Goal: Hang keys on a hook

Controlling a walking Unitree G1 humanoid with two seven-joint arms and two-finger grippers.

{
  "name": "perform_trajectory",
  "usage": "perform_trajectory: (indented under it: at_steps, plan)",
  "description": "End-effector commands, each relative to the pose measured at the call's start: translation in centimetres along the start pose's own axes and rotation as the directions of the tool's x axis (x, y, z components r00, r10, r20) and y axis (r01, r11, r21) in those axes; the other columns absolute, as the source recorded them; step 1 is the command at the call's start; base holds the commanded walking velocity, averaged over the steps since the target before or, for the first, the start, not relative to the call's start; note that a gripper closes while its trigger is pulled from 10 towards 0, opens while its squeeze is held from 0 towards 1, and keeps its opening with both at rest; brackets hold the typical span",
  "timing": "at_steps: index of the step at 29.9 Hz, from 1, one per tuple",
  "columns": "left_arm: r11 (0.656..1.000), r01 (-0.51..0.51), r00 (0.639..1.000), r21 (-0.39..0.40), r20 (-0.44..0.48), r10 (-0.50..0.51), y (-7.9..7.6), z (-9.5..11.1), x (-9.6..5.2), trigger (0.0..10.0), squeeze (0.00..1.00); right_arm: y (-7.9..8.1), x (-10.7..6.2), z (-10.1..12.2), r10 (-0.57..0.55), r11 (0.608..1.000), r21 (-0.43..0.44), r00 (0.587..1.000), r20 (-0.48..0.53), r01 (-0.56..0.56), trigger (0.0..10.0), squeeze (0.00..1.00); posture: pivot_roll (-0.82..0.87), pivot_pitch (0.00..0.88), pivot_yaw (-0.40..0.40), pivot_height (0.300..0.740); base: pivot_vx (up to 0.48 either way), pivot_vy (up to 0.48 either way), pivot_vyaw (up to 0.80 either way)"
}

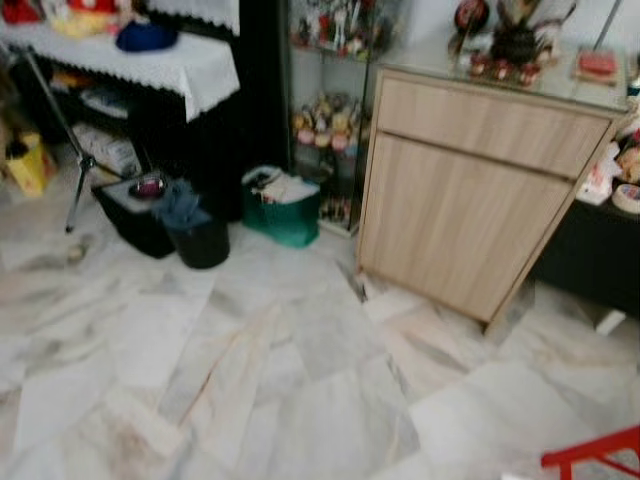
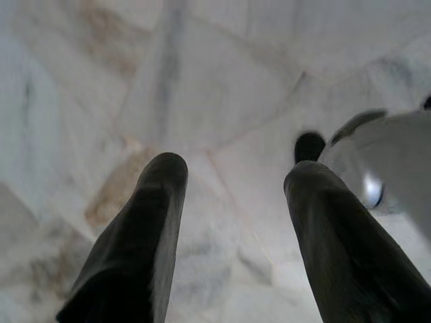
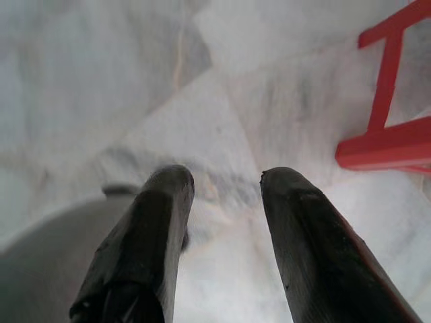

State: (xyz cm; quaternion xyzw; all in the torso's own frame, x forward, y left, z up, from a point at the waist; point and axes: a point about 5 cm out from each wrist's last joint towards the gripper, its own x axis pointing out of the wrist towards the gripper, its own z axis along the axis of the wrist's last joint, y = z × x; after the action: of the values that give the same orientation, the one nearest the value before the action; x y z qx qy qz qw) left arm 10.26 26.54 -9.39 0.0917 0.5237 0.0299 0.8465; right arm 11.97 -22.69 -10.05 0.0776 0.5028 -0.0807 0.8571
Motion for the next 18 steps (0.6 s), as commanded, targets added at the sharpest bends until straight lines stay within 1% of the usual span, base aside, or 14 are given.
perform_trajectory:
  at_steps: [1, 4, 5, 18]
  plan:
    - [1.000, -0.002, 1.000, -0.003, -0.010, 0.002, 0.23, -0.40, -0.13, 10.0, 0.00, 0.13, -0.03, -0.30, 0.001, 1.000, 0.014, 1.000, -0.004, -0.001, 10.0, 0.00, 0.06, 0.000, -0.022, 0.740, 0.000, 0.000, -0.75]
    - [1.000, 0.003, 1.000, 0.000, -0.009, -0.003, 0.12, -0.42, -0.12, 10.0, 0.00, 0.33, -0.01, -0.38, 0.007, 1.000, 0.012, 1.000, -0.007, -0.007, 10.0, 0.00, 0.06, 0.000, -0.023, 0.740, 0.000, 0.000, -0.75]
    - [1.000, 0.007, 1.000, -0.001, -0.006, -0.007, -0.13, -0.37, -0.08, 10.0, 0.00, 0.37, 0.00, -0.37, 0.008, 1.000, 0.012, 1.000, -0.006, -0.008, 10.0, 0.00, 0.06, 0.000, -0.023, 0.740, 0.000, 0.000, -0.76]
    - [1.000, 0.016, 1.000, -0.005, -0.004, -0.016, -0.71, -0.29, 0.02, 10.0, 0.00, 0.20, -0.03, -0.33, 0.004, 1.000, 0.017, 1.000, -0.004, -0.004, 10.0, 0.00, 0.06, 0.000, -0.030, 0.740, 0.000, 0.000, -0.75]
